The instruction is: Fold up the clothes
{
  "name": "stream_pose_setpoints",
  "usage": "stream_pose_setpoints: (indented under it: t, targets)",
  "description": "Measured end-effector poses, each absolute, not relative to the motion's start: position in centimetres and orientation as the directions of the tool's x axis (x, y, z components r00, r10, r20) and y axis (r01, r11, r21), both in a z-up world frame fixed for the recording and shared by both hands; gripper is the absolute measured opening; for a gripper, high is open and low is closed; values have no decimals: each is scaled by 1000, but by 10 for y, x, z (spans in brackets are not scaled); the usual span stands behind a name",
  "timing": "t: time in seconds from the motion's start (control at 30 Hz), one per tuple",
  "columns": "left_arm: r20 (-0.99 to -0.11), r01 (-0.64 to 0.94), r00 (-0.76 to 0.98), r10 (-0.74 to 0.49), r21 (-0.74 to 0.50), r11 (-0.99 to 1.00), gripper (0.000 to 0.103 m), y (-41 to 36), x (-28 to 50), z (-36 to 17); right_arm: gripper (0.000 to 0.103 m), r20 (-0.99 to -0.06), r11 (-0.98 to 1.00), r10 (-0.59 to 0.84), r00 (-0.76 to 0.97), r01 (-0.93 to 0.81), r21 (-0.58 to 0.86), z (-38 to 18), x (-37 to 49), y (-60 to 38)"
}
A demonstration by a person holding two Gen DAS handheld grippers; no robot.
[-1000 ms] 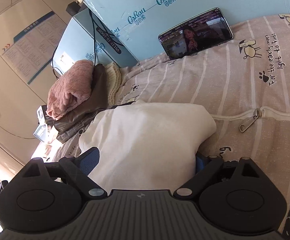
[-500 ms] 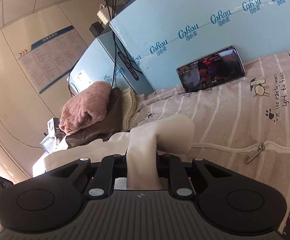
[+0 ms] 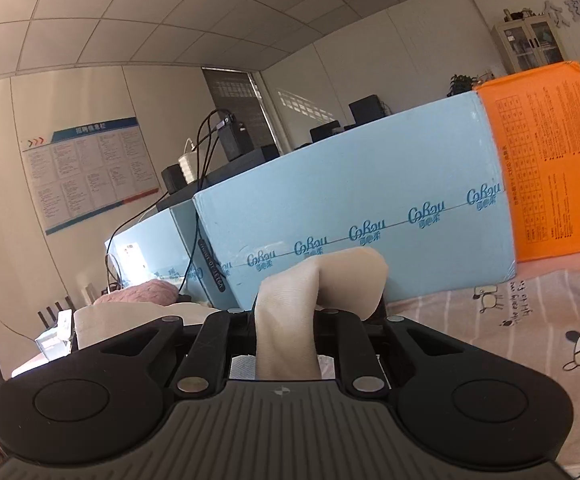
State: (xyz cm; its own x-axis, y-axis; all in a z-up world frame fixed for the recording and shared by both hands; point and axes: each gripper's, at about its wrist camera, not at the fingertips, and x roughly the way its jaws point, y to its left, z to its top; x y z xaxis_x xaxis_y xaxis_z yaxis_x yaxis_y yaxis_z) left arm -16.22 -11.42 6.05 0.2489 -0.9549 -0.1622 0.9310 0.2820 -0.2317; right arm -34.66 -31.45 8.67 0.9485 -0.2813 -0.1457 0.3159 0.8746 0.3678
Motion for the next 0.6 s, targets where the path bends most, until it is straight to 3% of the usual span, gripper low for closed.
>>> stream_pose_setpoints:
  t: [0.23, 0.4, 0.6]
  targets:
    - [-113, 960, 177, -978, -199, 197, 11, -216, -207, 78, 13, -17, 804, -489, 872, 458, 378, 119, -418, -377]
    - [-112, 962, 138, -984, -219, 160, 11, -291, -243, 66, 13, 0, 706, -680, 733, 656, 268, 116, -449, -412]
    - [-119, 951, 120, -986, -270, 149, 11, -379, -284, 44, 13, -3, 577, -816, 579, 814, 66, 94, -472, -460]
